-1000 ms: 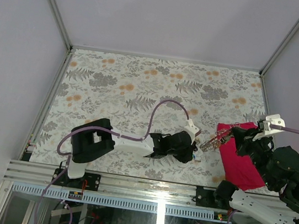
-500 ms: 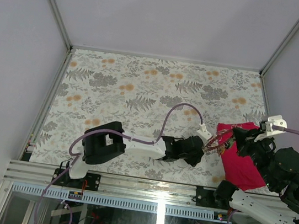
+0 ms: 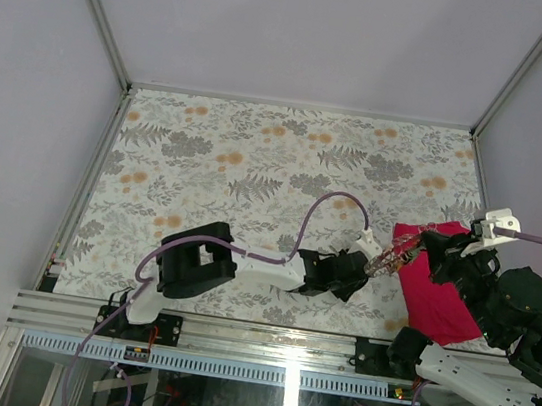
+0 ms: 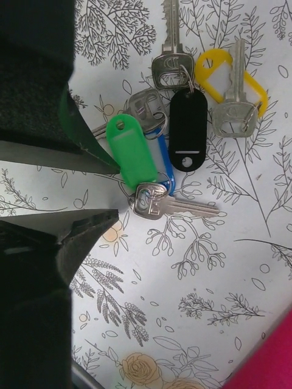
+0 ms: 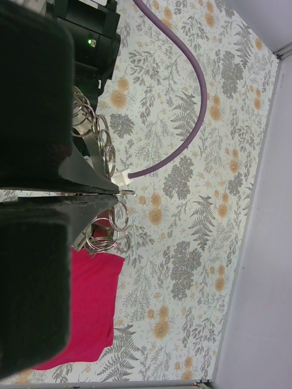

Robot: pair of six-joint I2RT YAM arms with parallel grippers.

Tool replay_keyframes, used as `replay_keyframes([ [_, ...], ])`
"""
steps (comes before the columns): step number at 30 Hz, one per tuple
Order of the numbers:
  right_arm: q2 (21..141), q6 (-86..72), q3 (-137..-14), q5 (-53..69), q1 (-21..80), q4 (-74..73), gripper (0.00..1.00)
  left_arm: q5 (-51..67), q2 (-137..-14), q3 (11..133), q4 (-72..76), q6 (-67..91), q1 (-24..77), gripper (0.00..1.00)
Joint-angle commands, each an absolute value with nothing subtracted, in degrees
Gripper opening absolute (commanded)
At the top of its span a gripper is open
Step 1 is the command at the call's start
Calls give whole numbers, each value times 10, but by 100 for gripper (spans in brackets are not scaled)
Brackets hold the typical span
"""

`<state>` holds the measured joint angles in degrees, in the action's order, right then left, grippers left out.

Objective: Put the keys on the keyring

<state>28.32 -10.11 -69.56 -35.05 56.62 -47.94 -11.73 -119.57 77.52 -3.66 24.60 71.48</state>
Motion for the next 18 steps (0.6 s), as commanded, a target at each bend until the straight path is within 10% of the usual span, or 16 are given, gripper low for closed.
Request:
replay_keyframes([
  [1,287,-98,-706,-363,568,-429,0,-138,-1194,759,-40,231,721,30],
  [18,281,-101,-693,-368,569,-424,0,-79,-1030,587,149,217,720,26],
])
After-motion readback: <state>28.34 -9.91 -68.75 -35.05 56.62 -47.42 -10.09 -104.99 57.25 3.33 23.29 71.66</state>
